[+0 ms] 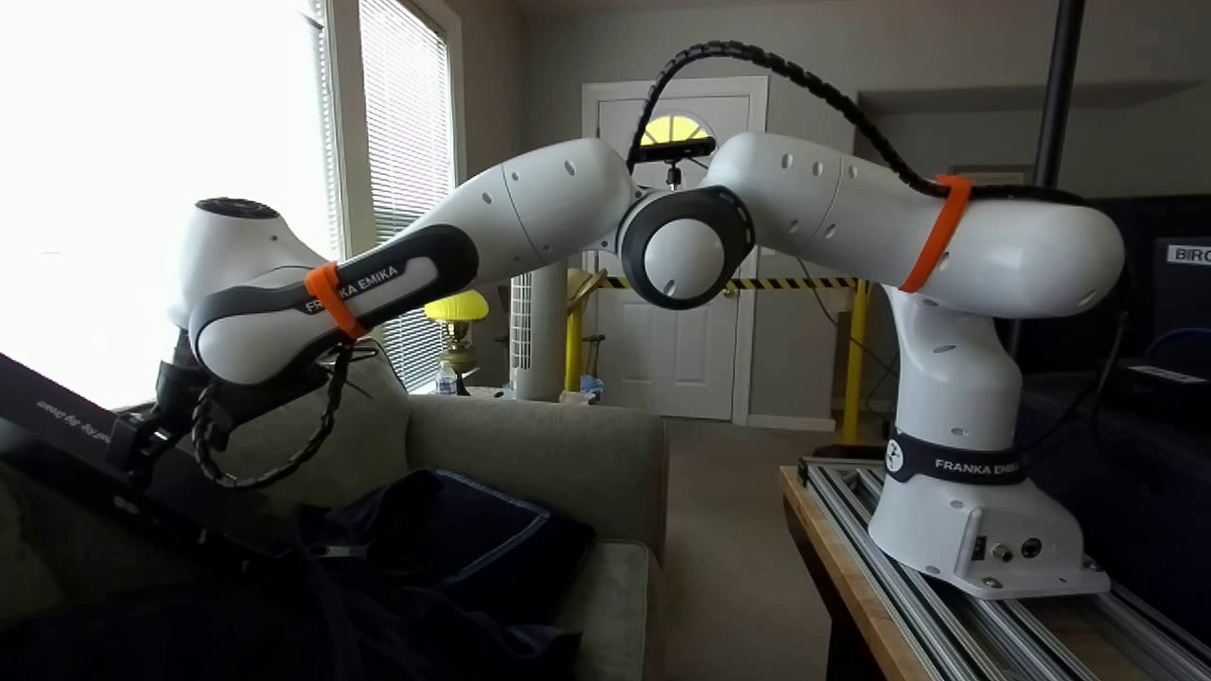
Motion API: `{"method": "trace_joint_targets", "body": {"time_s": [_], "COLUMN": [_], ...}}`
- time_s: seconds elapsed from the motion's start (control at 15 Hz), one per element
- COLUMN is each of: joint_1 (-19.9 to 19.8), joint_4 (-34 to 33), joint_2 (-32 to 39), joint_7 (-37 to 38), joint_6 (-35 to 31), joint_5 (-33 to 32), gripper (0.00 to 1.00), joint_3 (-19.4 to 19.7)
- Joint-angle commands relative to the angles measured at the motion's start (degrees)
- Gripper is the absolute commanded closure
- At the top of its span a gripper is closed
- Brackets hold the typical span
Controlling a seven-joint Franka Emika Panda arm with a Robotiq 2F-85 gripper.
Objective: Put the remote on the right armrest
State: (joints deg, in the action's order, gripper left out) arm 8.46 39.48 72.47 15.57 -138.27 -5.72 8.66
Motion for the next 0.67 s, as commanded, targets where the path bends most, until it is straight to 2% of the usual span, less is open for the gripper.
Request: {"method": "trace_joint_targets", "body": {"time_s": [0.0, 0.4, 0.6], "joint_1": [0.7, 2.8, 4.2], "joint_4": [-1.1, -1.4, -2.1], "joint_2": [1.4, 2.3, 3.8], "joint_7": [2.2, 5.0, 7.8], "joint_6": [-1.4, -2.2, -4.9], "joint_5": [-0.9, -1.3, -2.4], "gripper": [0.00, 0.00, 0.00], "joint_3": [1.6, 3.4, 6.5]}}
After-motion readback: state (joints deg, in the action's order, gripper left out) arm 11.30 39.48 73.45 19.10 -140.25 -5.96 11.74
